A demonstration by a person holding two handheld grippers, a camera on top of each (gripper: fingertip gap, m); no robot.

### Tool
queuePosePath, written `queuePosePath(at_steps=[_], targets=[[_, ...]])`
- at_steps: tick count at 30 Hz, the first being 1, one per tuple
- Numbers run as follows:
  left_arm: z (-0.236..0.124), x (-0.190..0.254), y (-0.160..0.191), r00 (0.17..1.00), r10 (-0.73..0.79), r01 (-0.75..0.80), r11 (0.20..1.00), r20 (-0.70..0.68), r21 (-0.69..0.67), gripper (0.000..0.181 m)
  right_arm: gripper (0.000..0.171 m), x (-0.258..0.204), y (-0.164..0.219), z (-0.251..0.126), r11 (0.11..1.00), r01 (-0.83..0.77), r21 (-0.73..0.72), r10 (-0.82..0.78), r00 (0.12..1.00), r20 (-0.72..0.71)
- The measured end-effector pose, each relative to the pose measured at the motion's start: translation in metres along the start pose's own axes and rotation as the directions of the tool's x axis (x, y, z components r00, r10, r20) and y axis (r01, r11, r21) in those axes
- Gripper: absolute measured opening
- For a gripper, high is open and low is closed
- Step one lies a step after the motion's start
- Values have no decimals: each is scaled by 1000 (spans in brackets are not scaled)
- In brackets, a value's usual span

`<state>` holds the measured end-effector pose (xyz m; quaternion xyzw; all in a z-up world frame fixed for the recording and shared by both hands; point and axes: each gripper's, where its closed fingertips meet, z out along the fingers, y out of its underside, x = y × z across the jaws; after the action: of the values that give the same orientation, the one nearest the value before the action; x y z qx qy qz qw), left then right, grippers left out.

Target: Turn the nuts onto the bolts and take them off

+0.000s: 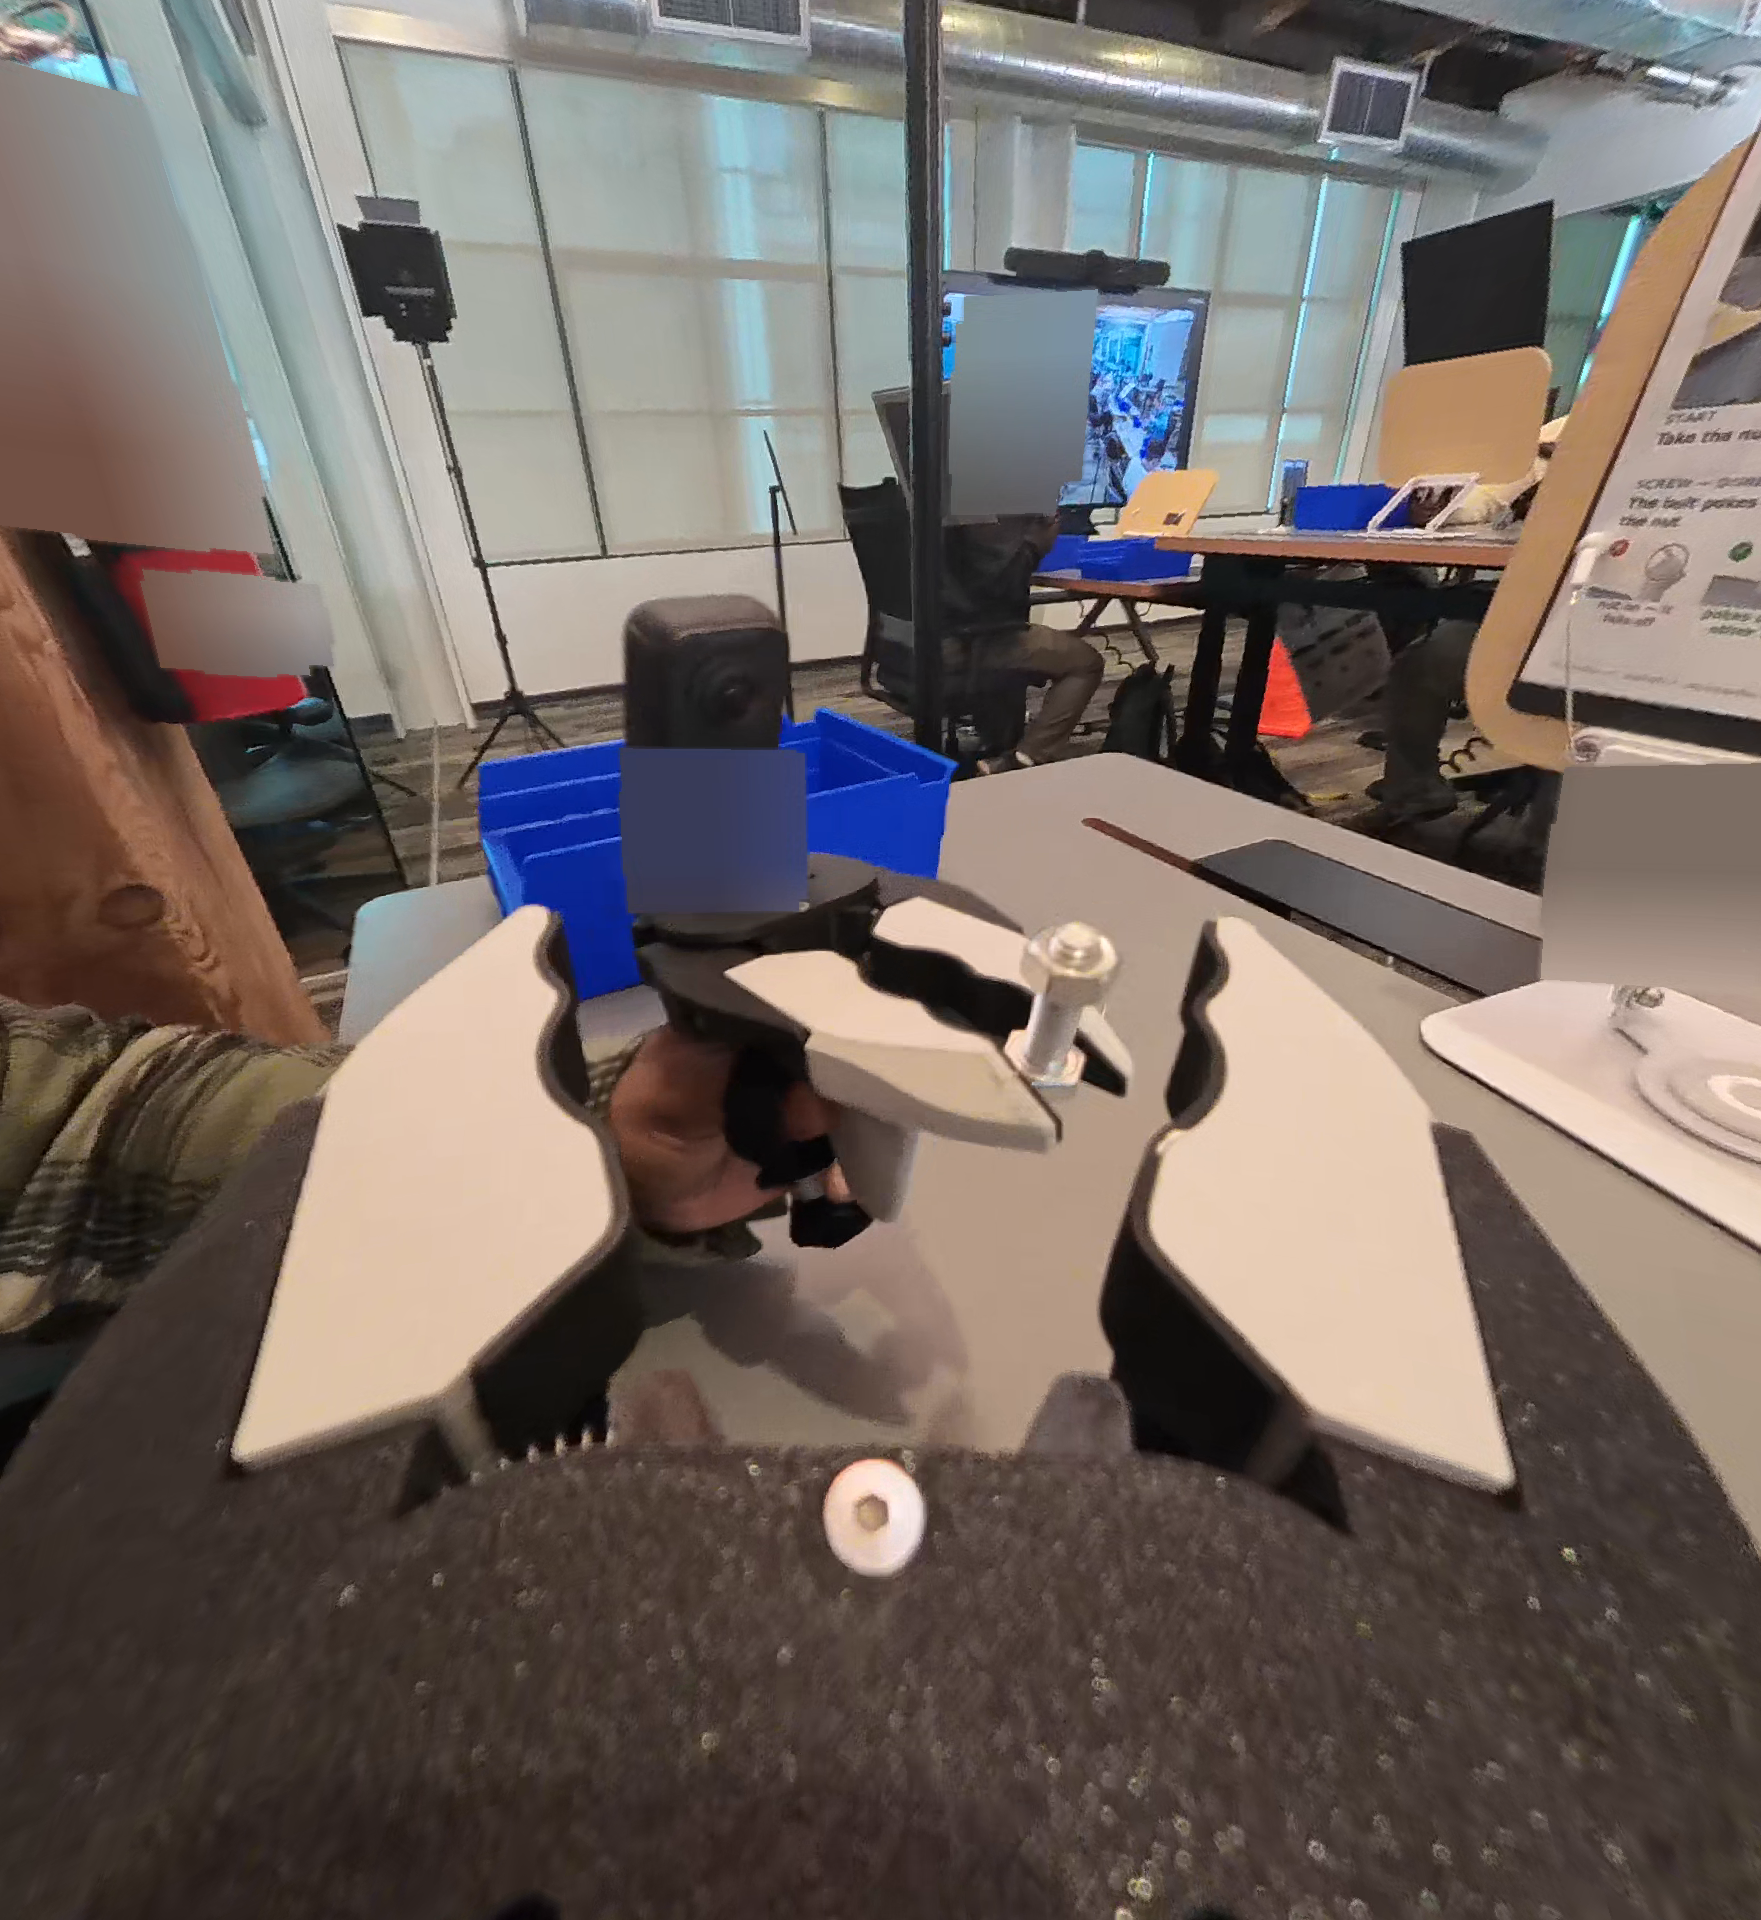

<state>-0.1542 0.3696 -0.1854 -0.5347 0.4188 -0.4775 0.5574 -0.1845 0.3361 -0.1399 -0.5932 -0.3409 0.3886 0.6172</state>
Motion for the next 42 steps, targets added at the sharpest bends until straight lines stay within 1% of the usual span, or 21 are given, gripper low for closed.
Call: queuePosePath(at_steps=[3, 4, 6, 10, 13, 16, 17, 20, 24, 26, 27, 28, 29, 32, 35, 37, 38, 39, 40, 42], targets=[[1, 1, 0, 1000, 7, -7, 1000, -1, -1, 18, 112, -10, 12, 10, 997, -43, -63, 48, 996, 76], [0, 0, 0, 1000, 6, -6, 1000, 4, -1, 18, 117, -15, 13, 8, 997, -42, -62, 46, 996, 70], [-3, -5, -1, 1000, -4, 4, 1000, 19, 3, 18, 110, -23, 14, -1, 998, 4, -59, 0, 998, 62], [-2, -5, 1, 1000, -17, 17, 1000, 12, 2, 18, 111, -9, 2, -4, 1000, 3, -11, -3, 1000, 7], [0, 0, 0, 1000, 0, 0, 1000, 1, -1, 18, 113, -2, 4, 5, 1000, -18, -17, 18, 1000, 20], [-2, -4, 0, 1000, 0, 0, 1000, 18, -3, 18, 114, -18, 14, 6, 997, -40, -63, 44, 996, 73], [-3, -7, 0, 1000, -7, 7, 1000, 28, -2, 18, 108, -26, 15, 2, 997, -24, -70, 31, 995, 91], [-5, -9, -2, 999, -21, 21, 1000, 26, 10, 18, 109, -23, 5, -7, 1000, 20, -23, -20, 999, 29], [-1, -2, -1, 1000, -7, 7, 1000, 8, 4, 18, 111, -5, -3, 1, 1000, 14, -7, -14, 1000, 2], [-2, -1, -3, 1000, 0, -1, 1000, 7, 7, 18, 111, -8, 8, 8, 998, -16, -53, 18, 999, 43], [-3, -2, -4, 1000, 1, -2, 1000, 11, 11, 18, 113, -16, 13, 10, 997, -31, -72, 37, 996, 79], [-4, -3, -4, 1000, -1, 1, 1000, 16, 10, 18, 115, -21, 15, 9, 997, -29, -76, 35, 996, 84], [-5, -6, -4, 1000, -4, 4, 1000, 29, 11, 18, 103, -30, 16, 4, 997, -6, -82, 14, 994, 108], [-7, -9, -6, 999, -21, 21, 1000, 29, 20, 18, 106, -25, 4, -6, 1000, 12, -24, -11, 999, 48], [-4, -3, -5, 1000, -9, 9, 1000, 11, 15, 18, 111, -8, -3, -1, 1000, 11, -7, -11, 1000, 11], [-3, -1, -5, 1000, -1, 1, 1000, 5, 12, 18, 111, -7, 4, 7, 999, -14, -36, 16, 999, 39], [-3, -1, -5, 1000, 2, -2, 1000, 10, 11, 18, 111, -15, 8, 9, 998, -36, -52, 41, 995, 87], [-4, -3, -5, 1000, 2, -2, 1000, 18, 9, 18, 114, -22, 9, 8, 998, -45, -51, 50, 994, 102], [-6, -6, -5, 1000, -3, 2, 1000, 28, 9, 18, 103, -34, 10, 4, 998, -22, -55, 30, 989, 143], [-8, -10, -6, 999, -18, 18, 1000, 36, 15, 18, 102, -42, 6, -4, 999, 6, -48, 0, 990, 140]])
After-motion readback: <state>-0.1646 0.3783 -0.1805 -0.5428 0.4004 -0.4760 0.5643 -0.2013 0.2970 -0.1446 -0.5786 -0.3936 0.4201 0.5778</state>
